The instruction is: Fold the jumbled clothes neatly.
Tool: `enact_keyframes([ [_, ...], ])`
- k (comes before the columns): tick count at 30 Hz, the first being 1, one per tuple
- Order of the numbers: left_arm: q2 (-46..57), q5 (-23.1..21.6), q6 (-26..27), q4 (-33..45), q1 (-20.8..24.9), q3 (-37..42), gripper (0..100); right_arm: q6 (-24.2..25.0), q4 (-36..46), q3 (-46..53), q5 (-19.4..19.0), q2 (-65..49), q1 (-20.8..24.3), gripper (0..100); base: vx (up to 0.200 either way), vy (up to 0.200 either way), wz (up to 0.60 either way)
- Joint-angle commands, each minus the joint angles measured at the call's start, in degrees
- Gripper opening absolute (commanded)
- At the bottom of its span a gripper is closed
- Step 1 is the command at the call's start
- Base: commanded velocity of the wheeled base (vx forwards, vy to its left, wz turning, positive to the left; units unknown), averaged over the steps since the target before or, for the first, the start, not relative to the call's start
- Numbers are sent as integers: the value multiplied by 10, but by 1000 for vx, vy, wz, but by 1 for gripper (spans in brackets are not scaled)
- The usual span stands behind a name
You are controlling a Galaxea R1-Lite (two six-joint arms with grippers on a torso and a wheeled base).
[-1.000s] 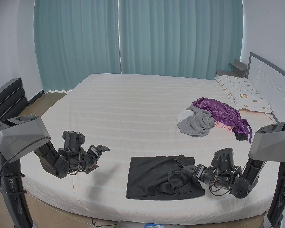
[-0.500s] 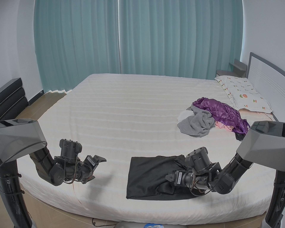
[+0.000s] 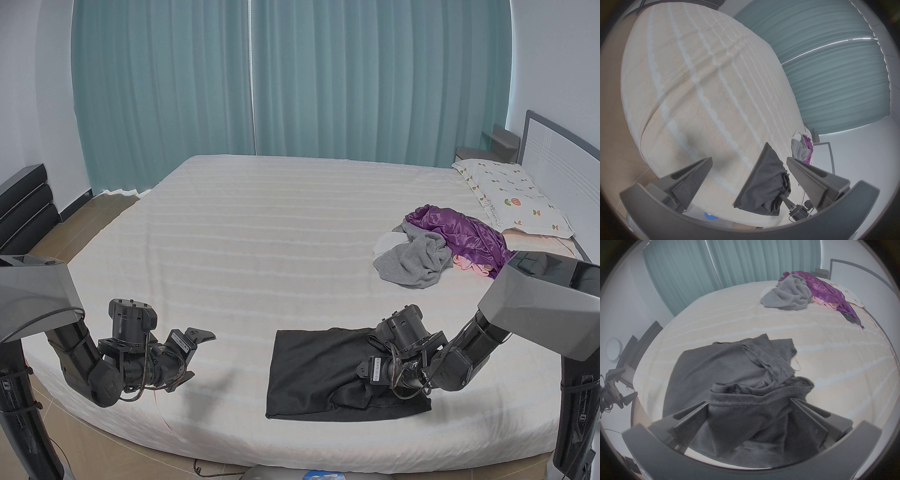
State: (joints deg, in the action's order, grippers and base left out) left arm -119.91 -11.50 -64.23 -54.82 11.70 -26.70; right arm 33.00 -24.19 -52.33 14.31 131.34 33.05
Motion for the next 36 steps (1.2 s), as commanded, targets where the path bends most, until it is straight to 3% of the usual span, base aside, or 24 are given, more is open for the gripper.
enact_keyframes([
  [1,-1,0,0,-1,0,-4,100,1,10,3,1,6,-12,100,0,0,0],
  [8,-9,-1,-1,-1,-1,-20,100,-7,27,81,2,-84,-33,100,0,0,0],
  [14,-16,0,0,-1,0,-34,100,-29,22,211,-30,-197,-56,100,0,0,0],
  [17,-17,0,0,-1,0,-34,100,-25,19,248,-85,-243,-74,100,0,0,0],
  [18,-17,0,0,-1,0,-34,100,-25,19,249,-88,-245,-75,100,0,0,0],
  [20,-17,0,0,-1,-1,-34,100,-21,12,250,-152,-264,-92,100,0,0,0],
  [25,-19,0,0,-1,0,-38,100,-21,-48,234,-242,-215,-110,100,0,0,0],
  [34,-21,0,2,-1,0,-38,100,-41,-175,241,-242,-99,-121,100,0,0,0],
  [36,-22,0,2,-1,0,-38,100,-76,-181,251,-242,-76,-127,100,0,0,0],
])
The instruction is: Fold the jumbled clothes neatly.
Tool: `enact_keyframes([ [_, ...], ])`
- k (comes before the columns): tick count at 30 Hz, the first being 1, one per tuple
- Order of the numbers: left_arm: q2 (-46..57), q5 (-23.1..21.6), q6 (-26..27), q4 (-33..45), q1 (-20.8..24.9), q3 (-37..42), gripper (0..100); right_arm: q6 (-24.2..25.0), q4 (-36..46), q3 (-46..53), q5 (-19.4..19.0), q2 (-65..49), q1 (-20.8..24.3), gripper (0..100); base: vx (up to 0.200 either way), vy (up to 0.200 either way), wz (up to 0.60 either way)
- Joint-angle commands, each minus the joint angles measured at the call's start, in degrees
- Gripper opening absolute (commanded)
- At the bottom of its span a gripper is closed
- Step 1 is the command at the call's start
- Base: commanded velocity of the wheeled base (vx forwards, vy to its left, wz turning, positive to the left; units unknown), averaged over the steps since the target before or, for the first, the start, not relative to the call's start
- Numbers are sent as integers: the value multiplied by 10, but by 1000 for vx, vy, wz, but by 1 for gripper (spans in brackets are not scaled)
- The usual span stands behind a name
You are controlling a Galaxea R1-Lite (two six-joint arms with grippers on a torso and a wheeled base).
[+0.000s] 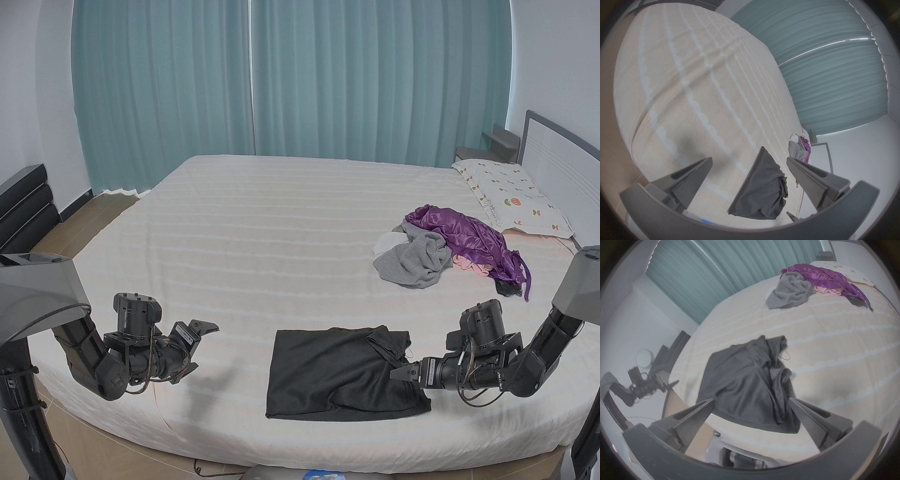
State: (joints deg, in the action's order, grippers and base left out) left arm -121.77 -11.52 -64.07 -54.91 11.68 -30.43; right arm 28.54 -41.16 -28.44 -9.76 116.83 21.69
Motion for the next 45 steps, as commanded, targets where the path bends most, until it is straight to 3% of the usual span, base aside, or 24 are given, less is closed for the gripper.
enact_keyframes([
  [1,-3,0,1,0,0,-1,100,-40,-11,14,-2,74,-16,100,0,0,0],
  [4,-3,0,1,0,0,-1,100,-51,-12,13,-2,87,-17,100,0,0,0],
  [5,-3,0,2,0,0,-1,100,-52,-13,11,-2,92,-17,0,0,0,0],
  [11,-3,0,3,0,0,-1,100,-56,-33,20,-2,95,-27,0,0,0,0],
  [17,-5,0,3,0,0,-1,100,-100,-38,53,-3,80,-58,0,0,0,0],
  [25,-4,1,3,0,1,2,100,-96,-38,75,-3,66,-57,0,0,0,0],
  [26,-4,1,4,0,1,3,100,-96,-38,76,-3,65,-57,100,0,0,0],
  [34,-4,4,4,0,2,5,100,-78,-39,71,-5,20,-58,100,0,0,0],
  [42,-3,4,3,0,2,6,100,26,-27,-39,4,44,-5,100,0,0,0],
  [45,-3,4,4,-1,2,7,100,58,-27,-86,25,83,21,100,0,0,0],
])
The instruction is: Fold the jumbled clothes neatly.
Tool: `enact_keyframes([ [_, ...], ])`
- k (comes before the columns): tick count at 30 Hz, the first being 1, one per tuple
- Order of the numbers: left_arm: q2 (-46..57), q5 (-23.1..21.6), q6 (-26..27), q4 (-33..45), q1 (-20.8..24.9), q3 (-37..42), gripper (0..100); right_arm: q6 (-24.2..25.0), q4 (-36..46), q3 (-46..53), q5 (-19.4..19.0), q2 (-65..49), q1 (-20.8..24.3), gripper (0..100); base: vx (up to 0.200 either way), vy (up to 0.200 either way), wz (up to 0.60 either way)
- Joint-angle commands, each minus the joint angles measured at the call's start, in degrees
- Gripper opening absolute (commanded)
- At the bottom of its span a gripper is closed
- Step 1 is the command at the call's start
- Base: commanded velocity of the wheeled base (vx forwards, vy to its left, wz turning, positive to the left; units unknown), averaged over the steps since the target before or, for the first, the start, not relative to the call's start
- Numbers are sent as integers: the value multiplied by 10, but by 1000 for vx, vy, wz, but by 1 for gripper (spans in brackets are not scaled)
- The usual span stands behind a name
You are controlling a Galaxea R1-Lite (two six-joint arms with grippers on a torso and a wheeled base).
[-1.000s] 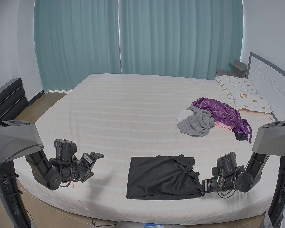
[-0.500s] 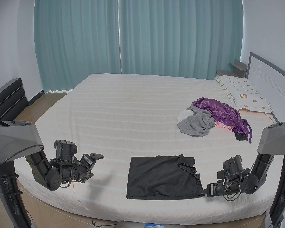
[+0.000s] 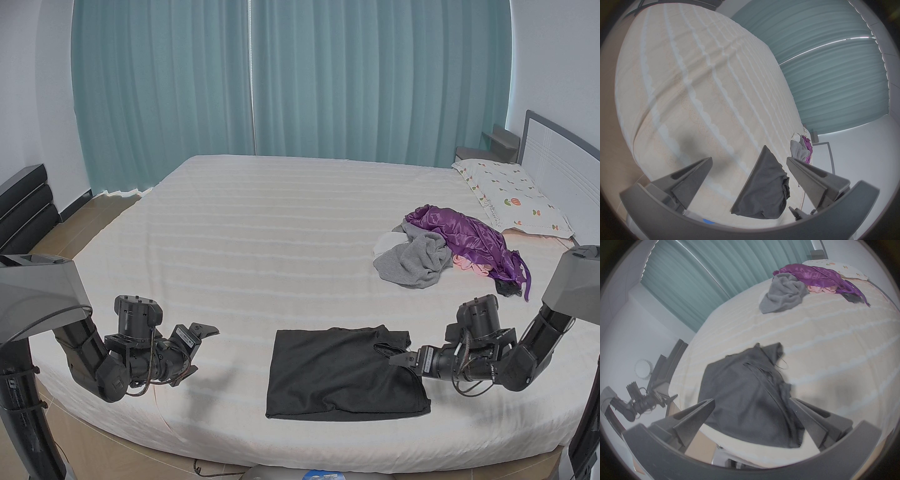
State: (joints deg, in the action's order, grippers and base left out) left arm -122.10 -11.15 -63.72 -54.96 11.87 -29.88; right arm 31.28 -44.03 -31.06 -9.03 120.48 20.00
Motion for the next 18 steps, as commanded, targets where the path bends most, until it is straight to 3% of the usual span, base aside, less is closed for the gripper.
enact_keyframes([
  [1,0,0,0,0,0,2,100,48,2,-88,29,68,47,100,0,0,0],
  [11,0,0,0,-1,0,2,100,112,70,-224,44,143,89,100,0,0,0],
  [18,0,0,0,-1,0,2,100,115,95,-280,46,175,90,100,0,0,0],
])
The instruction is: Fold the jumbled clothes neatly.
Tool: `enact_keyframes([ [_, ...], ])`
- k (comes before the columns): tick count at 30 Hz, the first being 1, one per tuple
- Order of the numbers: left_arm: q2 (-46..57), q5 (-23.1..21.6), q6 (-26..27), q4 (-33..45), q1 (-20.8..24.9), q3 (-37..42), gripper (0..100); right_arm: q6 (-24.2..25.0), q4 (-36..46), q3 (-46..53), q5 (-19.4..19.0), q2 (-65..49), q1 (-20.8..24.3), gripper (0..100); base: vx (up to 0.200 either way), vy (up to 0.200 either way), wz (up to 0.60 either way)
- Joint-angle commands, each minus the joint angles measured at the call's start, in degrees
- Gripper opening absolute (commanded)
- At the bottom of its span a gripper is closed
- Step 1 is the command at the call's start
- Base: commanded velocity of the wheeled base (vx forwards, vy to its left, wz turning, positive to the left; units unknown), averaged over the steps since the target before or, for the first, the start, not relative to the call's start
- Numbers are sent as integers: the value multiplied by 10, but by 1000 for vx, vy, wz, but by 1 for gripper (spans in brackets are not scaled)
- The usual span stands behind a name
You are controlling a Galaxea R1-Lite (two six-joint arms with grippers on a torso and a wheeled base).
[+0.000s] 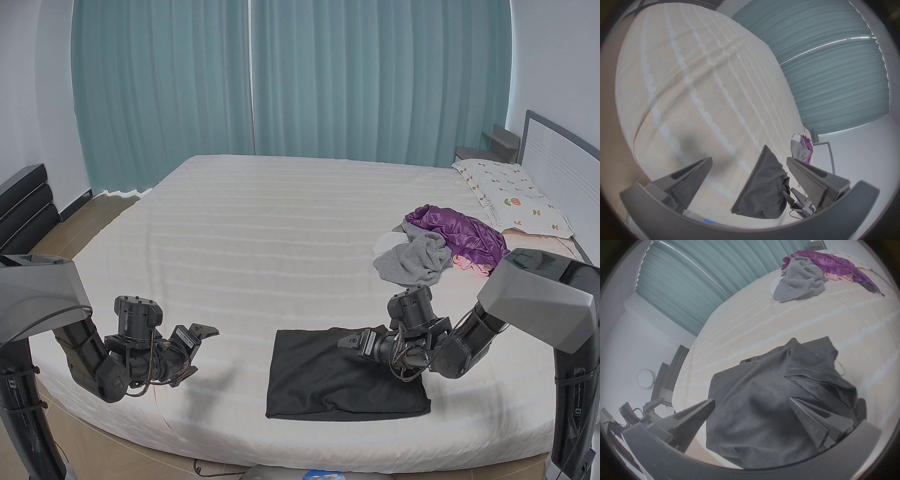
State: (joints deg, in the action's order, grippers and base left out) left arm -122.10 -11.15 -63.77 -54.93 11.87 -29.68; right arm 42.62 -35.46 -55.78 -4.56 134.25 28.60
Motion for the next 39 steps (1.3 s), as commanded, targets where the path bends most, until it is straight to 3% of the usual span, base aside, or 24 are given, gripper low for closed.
enact_keyframes([
  [1,0,1,0,-1,0,1,100,1,16,-40,3,41,2,100,0,0,0],
  [6,0,1,0,-1,0,0,100,-1,38,-68,13,58,-7,100,0,0,0],
  [9,0,1,0,-1,0,1,100,-2,37,-90,46,72,-35,100,0,0,0],
  [12,0,1,0,-1,1,1,100,-5,36,-96,54,75,-65,100,0,0,0],
  [26,0,1,0,0,1,1,100,-38,29,-82,53,46,-133,100,0,0,0],
  [39,-1,1,0,-1,1,1,100,-36,13,-80,28,56,-135,100,0,0,0],
])
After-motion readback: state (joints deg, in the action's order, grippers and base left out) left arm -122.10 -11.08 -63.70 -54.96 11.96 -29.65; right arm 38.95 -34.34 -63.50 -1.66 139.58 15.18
